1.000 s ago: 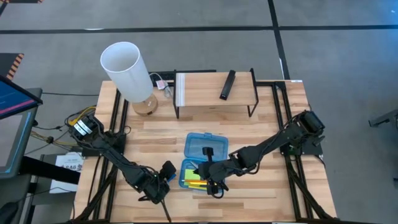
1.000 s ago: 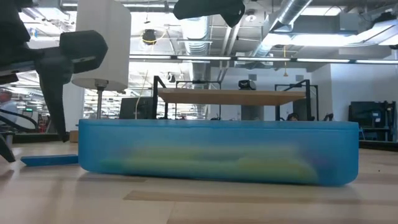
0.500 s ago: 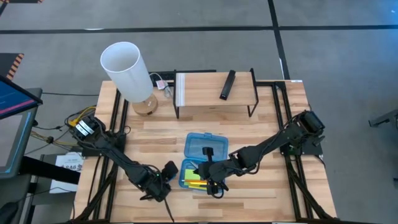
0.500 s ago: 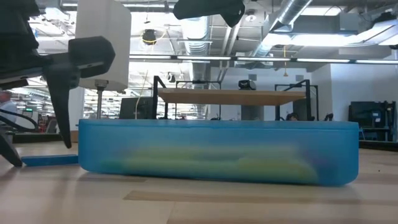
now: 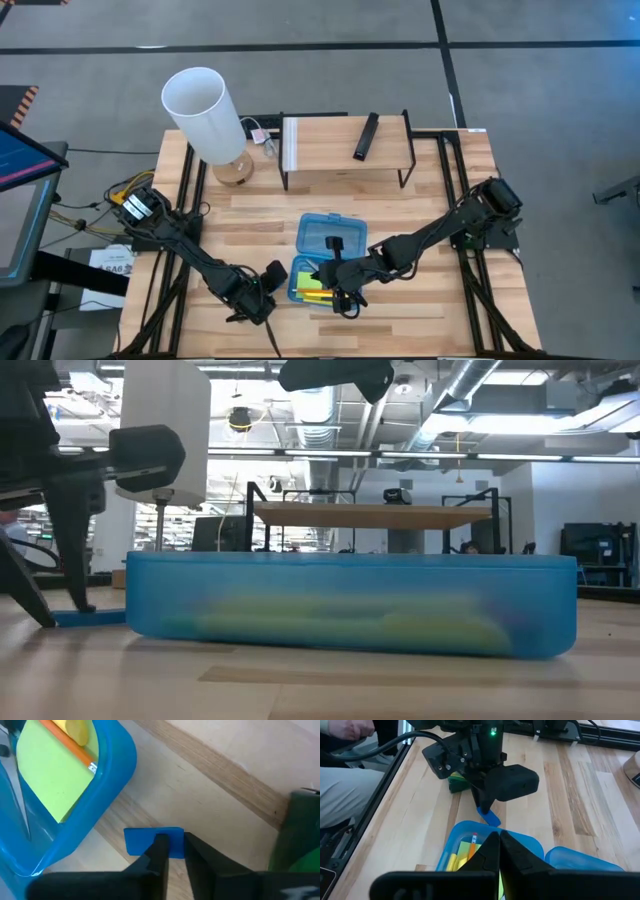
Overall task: Pack school essentials
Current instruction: Put the blue eraser into the blue supply box
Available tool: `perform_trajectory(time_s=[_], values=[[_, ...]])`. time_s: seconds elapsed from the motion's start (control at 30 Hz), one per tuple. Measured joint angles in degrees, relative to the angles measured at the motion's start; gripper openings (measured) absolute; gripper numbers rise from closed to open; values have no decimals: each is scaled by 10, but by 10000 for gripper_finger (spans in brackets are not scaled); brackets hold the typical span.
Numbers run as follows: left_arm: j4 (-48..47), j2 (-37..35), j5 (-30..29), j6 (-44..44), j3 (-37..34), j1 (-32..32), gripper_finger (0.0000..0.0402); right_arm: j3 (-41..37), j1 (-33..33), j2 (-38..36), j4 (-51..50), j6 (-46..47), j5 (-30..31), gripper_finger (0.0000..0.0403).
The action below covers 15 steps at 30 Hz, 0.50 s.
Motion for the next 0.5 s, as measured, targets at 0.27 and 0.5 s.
perform_trajectory(time_s=[0.27, 0.5], values=[[-6, 1, -5, -14, 4, -1, 3, 0, 0, 0, 0, 0, 0, 22], [-70, 7, -1, -51, 56, 0, 0, 0, 0, 0, 0, 0, 0, 16]])
